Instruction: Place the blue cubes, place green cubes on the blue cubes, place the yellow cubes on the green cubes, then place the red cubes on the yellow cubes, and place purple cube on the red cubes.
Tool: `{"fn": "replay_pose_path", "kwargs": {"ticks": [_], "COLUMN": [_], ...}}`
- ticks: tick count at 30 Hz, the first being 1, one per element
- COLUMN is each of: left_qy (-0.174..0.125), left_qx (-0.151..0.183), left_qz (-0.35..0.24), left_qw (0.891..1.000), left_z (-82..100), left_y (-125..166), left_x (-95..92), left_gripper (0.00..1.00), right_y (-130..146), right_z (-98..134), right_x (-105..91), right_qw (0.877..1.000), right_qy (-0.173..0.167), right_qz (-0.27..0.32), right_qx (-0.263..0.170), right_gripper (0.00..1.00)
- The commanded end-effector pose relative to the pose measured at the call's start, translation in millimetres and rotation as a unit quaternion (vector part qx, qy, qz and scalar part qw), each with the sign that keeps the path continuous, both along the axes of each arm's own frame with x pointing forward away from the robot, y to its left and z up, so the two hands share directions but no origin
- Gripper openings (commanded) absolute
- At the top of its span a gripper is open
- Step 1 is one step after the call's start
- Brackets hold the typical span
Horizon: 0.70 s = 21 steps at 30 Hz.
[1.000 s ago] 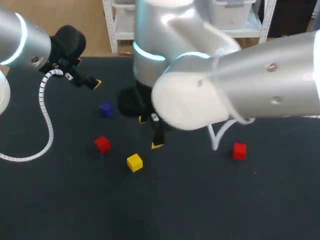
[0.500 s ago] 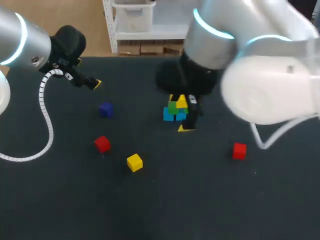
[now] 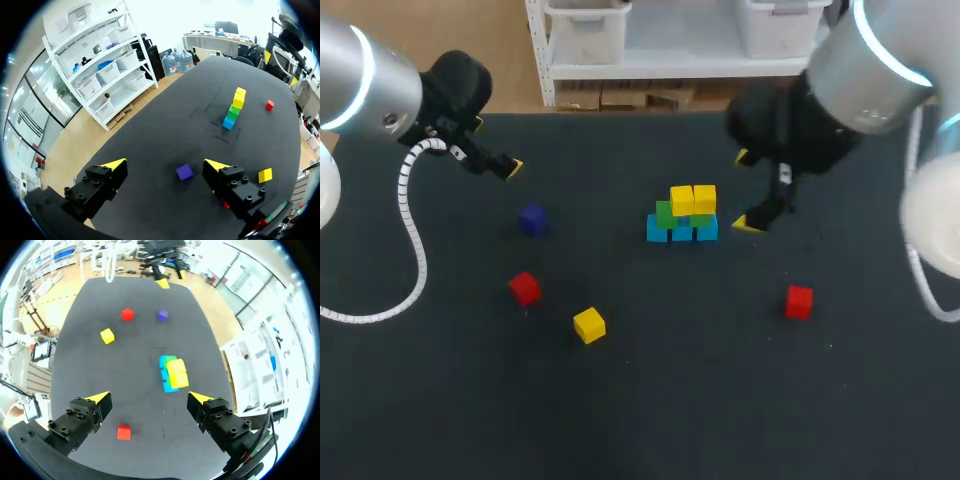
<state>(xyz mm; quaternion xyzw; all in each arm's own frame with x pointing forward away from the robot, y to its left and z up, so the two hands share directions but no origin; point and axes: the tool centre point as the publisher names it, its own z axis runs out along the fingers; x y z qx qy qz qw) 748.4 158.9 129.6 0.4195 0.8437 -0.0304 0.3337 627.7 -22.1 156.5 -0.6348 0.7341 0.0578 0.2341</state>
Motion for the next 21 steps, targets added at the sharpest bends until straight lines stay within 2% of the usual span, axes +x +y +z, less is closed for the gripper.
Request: {"fn": "replay_pose_path", "kwargs": {"ticks": [1,13,21], "left_qy": [0.000,0.000,0.000], "left_qx": [-0.003,-0.003,-0.003], "left_qz": [-0.005,-0.005,-0.005], "left_qw": [1.000,1.000,1.000], "left_z": [-0.2,-0.2,-0.2], "left_y": [2.6,2.6,2.6], "left_x": [0.4,0.4,0.4], "left_gripper": [1.00,1.00,1.00], "right_y": [-23.7,-72.4,-93.2], "right_z": [-0.4,-7.3,-8.7], "right_x": [-3.2,5.7,9.6], "right_qw": [0.995,0.979,0.973], "right_qy": [-0.080,-0.112,-0.113], "right_qz": [-0.057,-0.161,-0.191], "right_qx": [0.026,0.061,0.066], "right_gripper": [1.00,1.00,1.00]}}
